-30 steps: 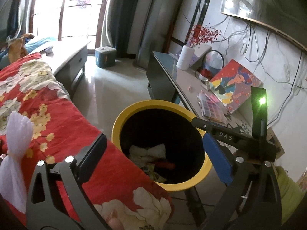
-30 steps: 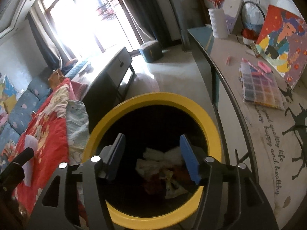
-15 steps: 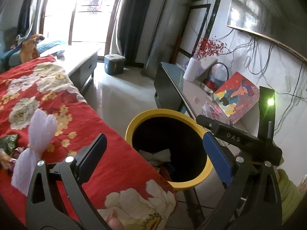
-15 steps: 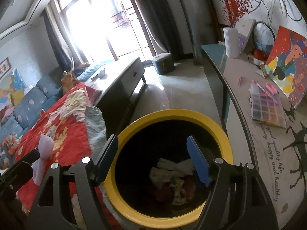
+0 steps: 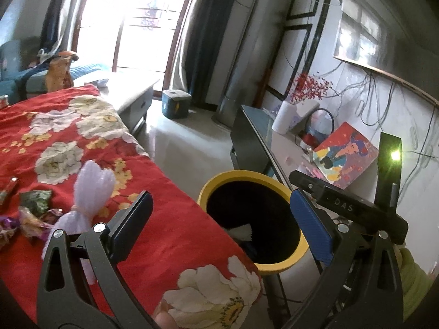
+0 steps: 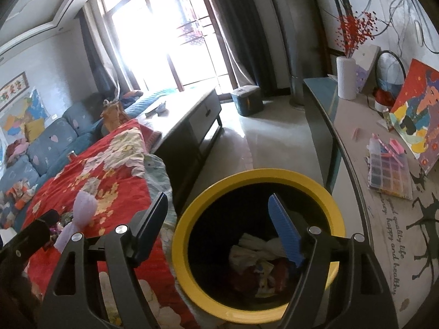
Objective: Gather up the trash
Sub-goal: 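Return both open tools from the bin to the trash on the bedspread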
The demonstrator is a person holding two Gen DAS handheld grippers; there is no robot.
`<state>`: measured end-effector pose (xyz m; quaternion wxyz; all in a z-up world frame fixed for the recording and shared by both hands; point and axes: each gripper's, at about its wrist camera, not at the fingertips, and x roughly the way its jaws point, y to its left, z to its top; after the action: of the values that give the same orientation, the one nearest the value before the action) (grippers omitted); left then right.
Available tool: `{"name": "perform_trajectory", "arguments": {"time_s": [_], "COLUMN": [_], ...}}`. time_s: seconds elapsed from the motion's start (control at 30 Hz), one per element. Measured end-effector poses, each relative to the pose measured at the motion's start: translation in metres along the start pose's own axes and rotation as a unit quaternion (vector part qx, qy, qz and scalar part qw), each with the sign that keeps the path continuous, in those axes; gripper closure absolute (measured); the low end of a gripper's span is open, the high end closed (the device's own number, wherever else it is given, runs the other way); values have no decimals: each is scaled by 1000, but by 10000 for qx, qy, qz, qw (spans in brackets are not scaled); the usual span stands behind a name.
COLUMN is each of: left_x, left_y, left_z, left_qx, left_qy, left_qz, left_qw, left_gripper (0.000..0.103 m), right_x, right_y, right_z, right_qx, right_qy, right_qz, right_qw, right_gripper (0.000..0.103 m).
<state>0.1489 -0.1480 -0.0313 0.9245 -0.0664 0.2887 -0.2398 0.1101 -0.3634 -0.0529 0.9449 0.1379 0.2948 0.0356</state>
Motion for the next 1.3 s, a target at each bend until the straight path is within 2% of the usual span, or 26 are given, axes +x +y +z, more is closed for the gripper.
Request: {"name": "perform_trajectory", "arguments": {"time_s": [0.23, 0.8, 0.9, 1.3], "left_x": [-17, -46, -51, -73], "left_y": [9, 40, 47, 79], "left_z": [2, -2, -3, -5], "left_qx": [54, -177, -238, -518], "left_qy": [-212, -471, -504, -662], "left_qz": [201, 554, 620, 915], "left_qw": [9996, 9972, 9965, 9922], "left_gripper": [11, 11, 11, 11], "right_x": [-3, -4, -5, -1], "right_y": [16, 67, 77, 115], "right_z": [2, -5, -9, -22], "right_qx": [-138, -512, -553, -874], "right_qy": [-35, 18, 3, 161], "right_qz": [106, 497, 541, 858], "right_qw": [9998, 9975, 9970, 9923], "right_gripper": [29, 29, 22, 21]}}
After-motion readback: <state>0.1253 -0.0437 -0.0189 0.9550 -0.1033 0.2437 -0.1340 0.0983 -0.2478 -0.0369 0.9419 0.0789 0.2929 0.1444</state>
